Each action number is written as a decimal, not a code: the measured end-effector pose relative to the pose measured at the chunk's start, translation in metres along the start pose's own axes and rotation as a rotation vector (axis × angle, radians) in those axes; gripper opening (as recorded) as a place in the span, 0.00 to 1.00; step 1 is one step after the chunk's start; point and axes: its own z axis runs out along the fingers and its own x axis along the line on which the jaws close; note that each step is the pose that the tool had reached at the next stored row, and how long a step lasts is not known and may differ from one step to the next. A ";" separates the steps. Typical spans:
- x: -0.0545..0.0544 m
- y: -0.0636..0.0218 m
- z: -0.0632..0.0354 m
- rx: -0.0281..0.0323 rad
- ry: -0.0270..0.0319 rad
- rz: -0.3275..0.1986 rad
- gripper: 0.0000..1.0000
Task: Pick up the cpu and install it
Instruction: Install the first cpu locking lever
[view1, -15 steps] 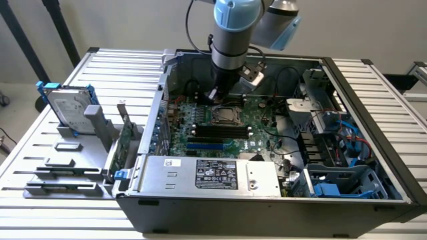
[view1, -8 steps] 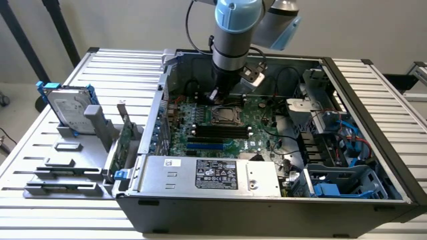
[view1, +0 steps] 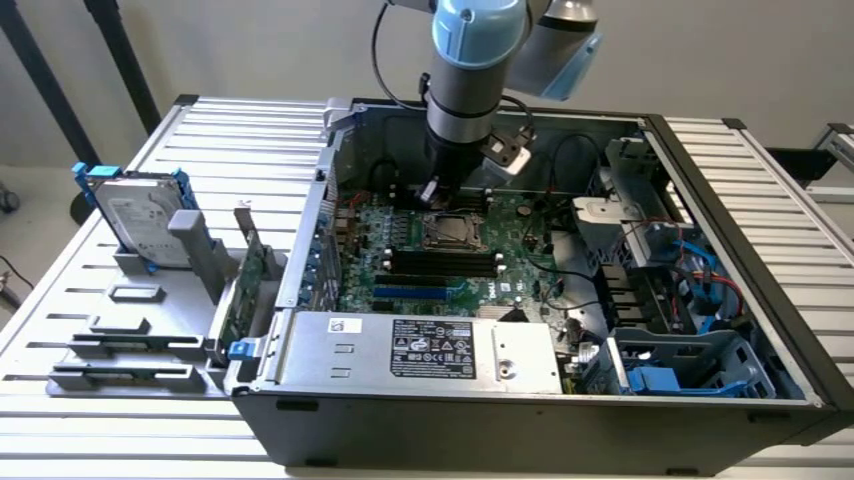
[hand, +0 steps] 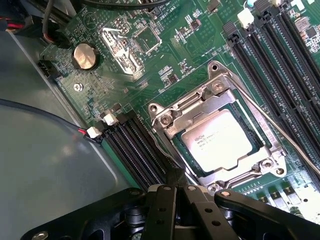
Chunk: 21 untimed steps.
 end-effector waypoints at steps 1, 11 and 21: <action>0.000 0.0003 0.0002 -0.0001 -0.0002 0.000 0.11; 0.001 0.0026 0.0013 -0.0030 -0.0050 -0.003 0.11; 0.003 0.0048 0.0027 -0.0079 -0.0133 -0.006 0.11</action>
